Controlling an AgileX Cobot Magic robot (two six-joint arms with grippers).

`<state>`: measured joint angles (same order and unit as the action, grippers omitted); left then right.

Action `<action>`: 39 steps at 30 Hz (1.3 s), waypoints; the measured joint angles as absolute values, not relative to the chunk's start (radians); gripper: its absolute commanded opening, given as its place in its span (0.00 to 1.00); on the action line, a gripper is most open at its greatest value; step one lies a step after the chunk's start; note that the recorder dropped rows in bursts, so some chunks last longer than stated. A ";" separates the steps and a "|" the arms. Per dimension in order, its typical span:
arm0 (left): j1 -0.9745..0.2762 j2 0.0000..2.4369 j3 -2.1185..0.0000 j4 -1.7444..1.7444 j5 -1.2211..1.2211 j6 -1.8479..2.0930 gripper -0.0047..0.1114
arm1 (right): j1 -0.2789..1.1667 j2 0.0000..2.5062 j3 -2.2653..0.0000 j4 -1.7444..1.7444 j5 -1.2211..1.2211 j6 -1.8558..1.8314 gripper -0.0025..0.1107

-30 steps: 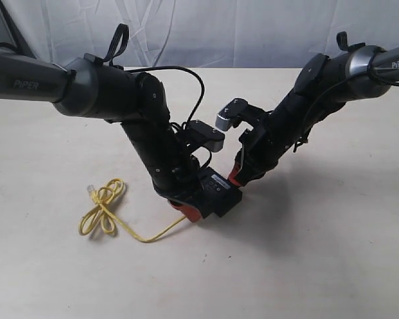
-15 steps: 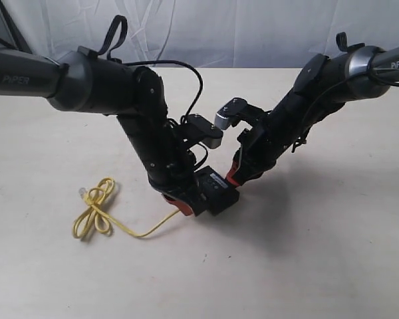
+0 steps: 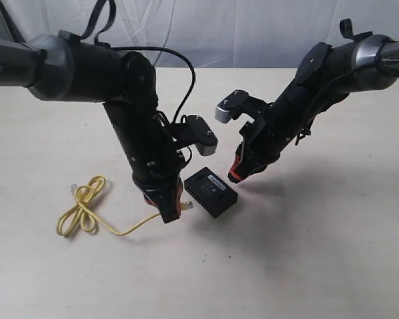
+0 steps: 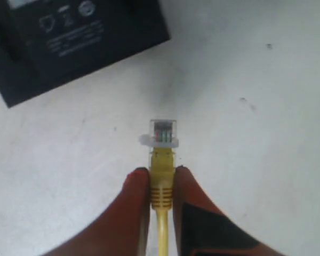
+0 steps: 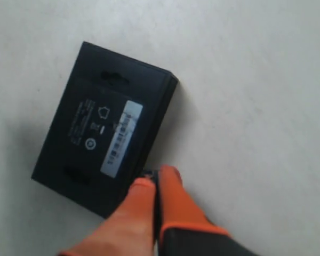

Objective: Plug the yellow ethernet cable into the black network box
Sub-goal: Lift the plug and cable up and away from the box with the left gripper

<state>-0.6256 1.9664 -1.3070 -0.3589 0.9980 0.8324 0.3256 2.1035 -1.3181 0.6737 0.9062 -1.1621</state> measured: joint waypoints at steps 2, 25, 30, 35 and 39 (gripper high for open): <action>-0.608 1.913 -1.287 -0.434 1.022 1.000 0.04 | 0.324 2.081 -1.318 0.640 0.912 -1.134 0.01; -0.444 1.712 -1.243 -0.956 1.214 1.546 0.04 | 0.226 1.719 -1.194 0.705 1.066 -1.018 0.01; -0.374 1.634 -1.243 -1.036 1.214 1.546 0.04 | 0.226 1.664 -1.152 0.802 1.030 -1.026 0.01; -0.291 1.600 -1.243 -1.151 1.215 1.518 0.04 | 0.226 1.652 -1.119 0.920 1.026 -1.100 0.01; -0.241 1.600 -1.243 -1.211 1.215 1.511 0.04 | 0.226 1.652 -1.106 1.056 1.081 -1.172 0.01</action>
<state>-0.2408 1.5997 -1.2428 -1.2110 1.2152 1.5110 0.2259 1.6520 -1.1062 1.0555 1.0810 -1.1719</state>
